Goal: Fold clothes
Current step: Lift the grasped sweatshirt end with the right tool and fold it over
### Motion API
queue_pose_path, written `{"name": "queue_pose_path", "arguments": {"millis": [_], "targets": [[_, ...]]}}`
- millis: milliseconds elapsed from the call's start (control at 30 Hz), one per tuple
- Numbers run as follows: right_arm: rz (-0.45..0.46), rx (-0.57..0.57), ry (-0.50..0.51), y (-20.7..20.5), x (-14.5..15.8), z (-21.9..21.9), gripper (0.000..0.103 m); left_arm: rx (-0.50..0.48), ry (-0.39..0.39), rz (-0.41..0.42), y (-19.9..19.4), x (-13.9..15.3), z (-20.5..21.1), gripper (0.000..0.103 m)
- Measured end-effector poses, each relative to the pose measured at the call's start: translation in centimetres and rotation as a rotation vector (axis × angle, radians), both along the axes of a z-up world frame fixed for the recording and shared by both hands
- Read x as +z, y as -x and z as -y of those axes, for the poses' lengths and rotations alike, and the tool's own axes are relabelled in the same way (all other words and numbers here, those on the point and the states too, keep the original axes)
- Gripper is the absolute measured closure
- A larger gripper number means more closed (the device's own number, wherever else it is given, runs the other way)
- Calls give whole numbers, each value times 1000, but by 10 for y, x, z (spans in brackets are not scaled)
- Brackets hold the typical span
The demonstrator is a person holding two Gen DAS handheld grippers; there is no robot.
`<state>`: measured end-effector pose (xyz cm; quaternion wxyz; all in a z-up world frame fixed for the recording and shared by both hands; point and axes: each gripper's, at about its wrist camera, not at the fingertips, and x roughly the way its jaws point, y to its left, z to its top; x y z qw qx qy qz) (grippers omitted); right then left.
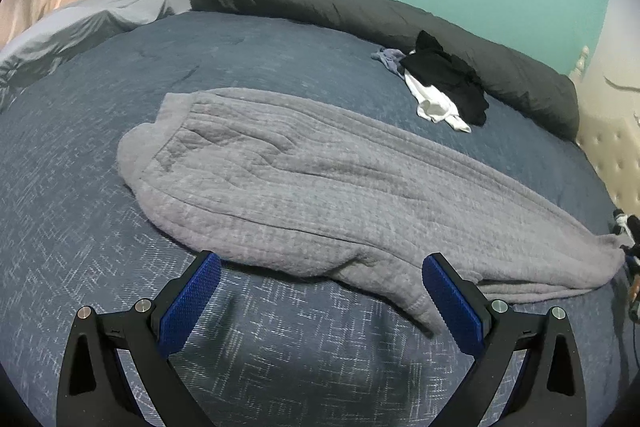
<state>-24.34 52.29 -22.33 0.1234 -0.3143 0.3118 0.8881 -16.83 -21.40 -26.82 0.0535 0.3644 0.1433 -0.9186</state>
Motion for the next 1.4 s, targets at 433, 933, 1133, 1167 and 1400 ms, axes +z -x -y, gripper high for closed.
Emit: {"name": "queue_pose_path", "arguments": {"millis": [433,933,1133,1167,1400], "targets": [[-44,375,-194,61,109,189,92,50,-42,-23,-13,4,28,0],[-23,654,-375,84,125,397,92,122,-113,-48,-29,3,66,0],[-50,709,-390,91,133,469,92,152,-133,-49,-33,1,81,0],[-46,726,-384,92,130,482,92,155,-136,-49,-34,0,83,0],[-2,872,-317,98,93,575,92,180,-161,-52,-36,-2,93,0]]}}
